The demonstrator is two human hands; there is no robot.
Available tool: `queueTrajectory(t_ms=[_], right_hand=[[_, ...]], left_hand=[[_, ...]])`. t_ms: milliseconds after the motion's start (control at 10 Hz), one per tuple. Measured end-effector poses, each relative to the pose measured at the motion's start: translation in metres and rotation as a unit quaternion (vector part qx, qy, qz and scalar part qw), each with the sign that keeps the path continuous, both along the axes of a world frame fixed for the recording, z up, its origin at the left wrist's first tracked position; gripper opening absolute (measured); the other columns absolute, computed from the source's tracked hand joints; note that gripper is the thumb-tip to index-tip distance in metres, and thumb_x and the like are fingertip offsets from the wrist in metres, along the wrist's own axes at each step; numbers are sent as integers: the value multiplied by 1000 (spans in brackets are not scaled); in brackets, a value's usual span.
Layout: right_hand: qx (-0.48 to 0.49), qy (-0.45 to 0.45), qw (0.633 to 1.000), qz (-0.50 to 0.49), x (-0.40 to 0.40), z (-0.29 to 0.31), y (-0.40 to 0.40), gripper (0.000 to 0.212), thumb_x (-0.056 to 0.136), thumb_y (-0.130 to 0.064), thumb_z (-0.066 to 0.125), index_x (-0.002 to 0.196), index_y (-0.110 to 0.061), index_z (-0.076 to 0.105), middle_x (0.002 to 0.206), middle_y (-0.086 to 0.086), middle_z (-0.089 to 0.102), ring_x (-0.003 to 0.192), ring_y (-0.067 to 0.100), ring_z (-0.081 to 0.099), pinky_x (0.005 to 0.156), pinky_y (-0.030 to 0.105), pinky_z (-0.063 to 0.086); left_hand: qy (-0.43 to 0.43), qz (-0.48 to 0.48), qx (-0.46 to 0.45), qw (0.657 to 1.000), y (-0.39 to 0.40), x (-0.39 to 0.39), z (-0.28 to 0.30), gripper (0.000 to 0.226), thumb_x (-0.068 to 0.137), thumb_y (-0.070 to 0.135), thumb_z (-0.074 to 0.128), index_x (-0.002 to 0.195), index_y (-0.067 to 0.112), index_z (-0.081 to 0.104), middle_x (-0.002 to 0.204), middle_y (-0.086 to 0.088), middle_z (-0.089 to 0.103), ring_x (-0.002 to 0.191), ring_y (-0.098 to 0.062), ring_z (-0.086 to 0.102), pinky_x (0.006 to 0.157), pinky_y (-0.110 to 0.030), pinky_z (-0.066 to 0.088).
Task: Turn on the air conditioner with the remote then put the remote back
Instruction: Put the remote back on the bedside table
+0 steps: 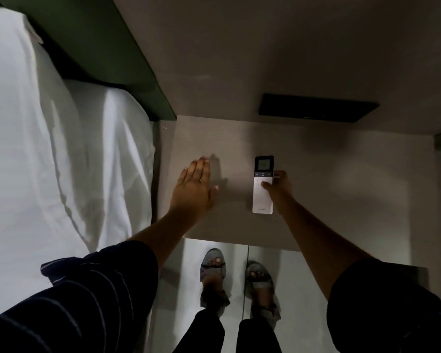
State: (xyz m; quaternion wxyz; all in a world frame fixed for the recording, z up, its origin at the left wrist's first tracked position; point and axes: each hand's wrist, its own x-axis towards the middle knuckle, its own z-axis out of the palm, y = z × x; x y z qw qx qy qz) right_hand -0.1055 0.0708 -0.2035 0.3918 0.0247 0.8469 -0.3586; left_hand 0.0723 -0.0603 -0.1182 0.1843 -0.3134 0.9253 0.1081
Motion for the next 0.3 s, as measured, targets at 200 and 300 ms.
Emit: queueTrajectory(t_ms=[200,300], right_hand=[[63,87,989,104,-4,15,0,41,86,-6,63,125,0,53,130,22,56,115,35,57,94,34,46],[72,118,983,124,-6,41,7,45,87,-8,62,130,-1,50,134,23,50,117,38,54,96,35,46]], left_hand=[[-5,3,19,1000,5,-7,9,69,100,44,25,155,9,4,164,-11,4,152,-26,5,121,-37,3],[-2,0,17,1000,9,-17,28,69,100,45,22,155,9,1,164,-10,1,152,-25,3,121,-37,1]])
